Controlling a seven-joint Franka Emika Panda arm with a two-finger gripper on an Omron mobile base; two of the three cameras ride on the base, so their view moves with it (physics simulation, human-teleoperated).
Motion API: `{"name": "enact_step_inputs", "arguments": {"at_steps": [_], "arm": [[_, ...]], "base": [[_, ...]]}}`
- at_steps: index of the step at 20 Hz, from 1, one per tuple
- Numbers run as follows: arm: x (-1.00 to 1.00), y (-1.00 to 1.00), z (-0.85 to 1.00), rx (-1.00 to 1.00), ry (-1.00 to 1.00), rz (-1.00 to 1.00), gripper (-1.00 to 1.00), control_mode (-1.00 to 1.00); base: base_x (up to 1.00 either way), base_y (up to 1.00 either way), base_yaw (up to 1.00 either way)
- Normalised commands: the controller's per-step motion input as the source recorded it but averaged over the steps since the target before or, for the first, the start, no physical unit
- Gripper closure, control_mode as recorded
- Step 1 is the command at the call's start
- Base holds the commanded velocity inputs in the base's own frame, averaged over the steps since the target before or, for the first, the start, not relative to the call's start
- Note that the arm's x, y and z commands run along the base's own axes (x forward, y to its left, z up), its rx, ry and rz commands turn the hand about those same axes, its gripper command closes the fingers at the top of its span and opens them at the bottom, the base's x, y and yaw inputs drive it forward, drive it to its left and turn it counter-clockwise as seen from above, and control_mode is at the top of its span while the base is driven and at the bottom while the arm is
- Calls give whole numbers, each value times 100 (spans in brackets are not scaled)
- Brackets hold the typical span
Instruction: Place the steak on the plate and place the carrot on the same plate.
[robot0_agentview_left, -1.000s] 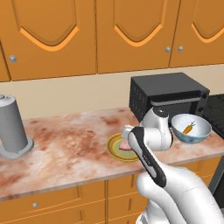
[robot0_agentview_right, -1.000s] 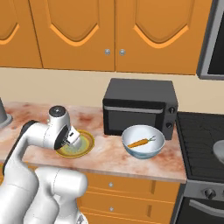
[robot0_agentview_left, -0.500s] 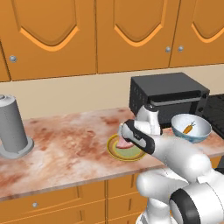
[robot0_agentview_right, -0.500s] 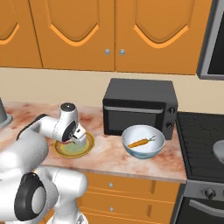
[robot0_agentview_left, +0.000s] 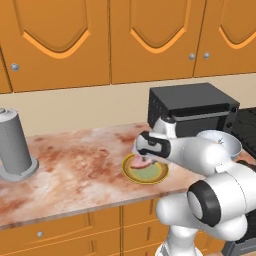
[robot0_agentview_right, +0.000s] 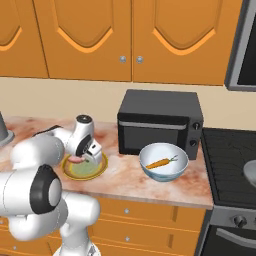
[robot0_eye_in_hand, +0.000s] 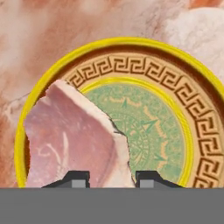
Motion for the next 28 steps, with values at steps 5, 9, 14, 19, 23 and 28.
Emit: {"name": "enact_step_inputs", "arguments": {"at_steps": [5,9,14,19,23,28], "arm": [[0,8,-30,4,0,0,100,-100],[0,3,-21,2,0,0,-100,-100],[0,0,0,0,0,0,-100,-100],[0,0,7,-2,3,0,-100,-100],[-5,-9,48,-6,7,0,-100,-100],[-38,-55,70,0,2,-4,-100,-100]], "base": [[0,0,0],[0,0,0],[0,0,0],[0,0,0],[0,0,0],[0,0,0]]}}
